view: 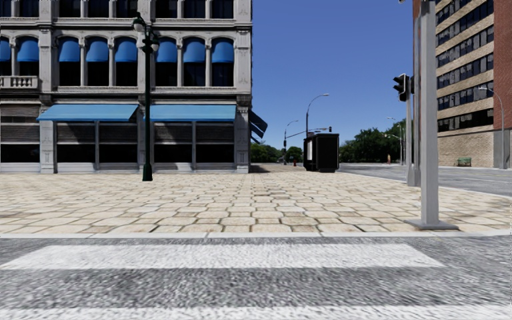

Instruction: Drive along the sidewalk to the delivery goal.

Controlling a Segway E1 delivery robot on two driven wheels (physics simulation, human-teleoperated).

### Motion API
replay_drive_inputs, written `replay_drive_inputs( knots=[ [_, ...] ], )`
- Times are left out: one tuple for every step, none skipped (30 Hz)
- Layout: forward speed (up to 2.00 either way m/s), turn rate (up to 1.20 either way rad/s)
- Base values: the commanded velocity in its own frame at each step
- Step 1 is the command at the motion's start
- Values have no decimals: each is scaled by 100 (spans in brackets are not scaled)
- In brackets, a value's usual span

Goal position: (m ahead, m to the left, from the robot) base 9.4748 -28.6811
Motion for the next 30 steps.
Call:
replay_drive_inputs(
  knots=[
    [200, 0],
    [200, 0],
    [200, 0],
    [200, 0],
    [200, 0],
    [200, 0],
    [200, 0],
    [200, 0],
    [200, 0],
    [200, 0],
    [200, 0],
    [200, 0],
    [200, 0],
    [200, 0],
    [200, 0],
    [200, 0],
    [200, 0],
    [200, 0],
    [200, 0],
    [200, 0],
    [200, 0],
    [200, 0],
    [200, 0],
    [200, 0],
    [200, 0],
    [200, 0],
    [200, 0],
    [200, 0],
    [200, 0],
    [200, 0]
  ],
)
